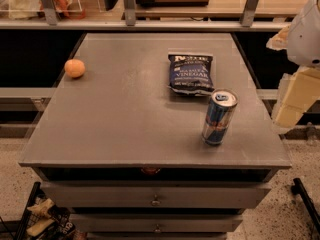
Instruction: Move redbull can near orange
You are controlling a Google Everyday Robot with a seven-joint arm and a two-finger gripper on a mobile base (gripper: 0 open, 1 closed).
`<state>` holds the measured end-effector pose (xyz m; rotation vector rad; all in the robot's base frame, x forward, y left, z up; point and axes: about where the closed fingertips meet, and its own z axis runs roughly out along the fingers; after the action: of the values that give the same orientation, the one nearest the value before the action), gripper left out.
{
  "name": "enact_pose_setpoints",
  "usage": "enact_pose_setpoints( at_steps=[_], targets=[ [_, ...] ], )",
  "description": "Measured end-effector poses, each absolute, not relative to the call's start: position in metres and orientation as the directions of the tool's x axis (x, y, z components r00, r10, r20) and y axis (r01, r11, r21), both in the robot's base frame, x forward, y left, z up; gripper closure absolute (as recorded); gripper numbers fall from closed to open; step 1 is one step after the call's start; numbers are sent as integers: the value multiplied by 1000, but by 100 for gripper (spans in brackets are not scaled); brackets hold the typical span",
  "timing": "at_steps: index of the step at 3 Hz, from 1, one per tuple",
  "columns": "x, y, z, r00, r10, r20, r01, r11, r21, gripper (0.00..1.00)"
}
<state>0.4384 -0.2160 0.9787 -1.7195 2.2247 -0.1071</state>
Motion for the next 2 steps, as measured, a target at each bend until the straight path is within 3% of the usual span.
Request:
enact_pose_setpoints(
  at_steps=[2],
  targets=[
    [440,-217,977,-213,-947,-242,-927,273,-255,0]
  ],
)
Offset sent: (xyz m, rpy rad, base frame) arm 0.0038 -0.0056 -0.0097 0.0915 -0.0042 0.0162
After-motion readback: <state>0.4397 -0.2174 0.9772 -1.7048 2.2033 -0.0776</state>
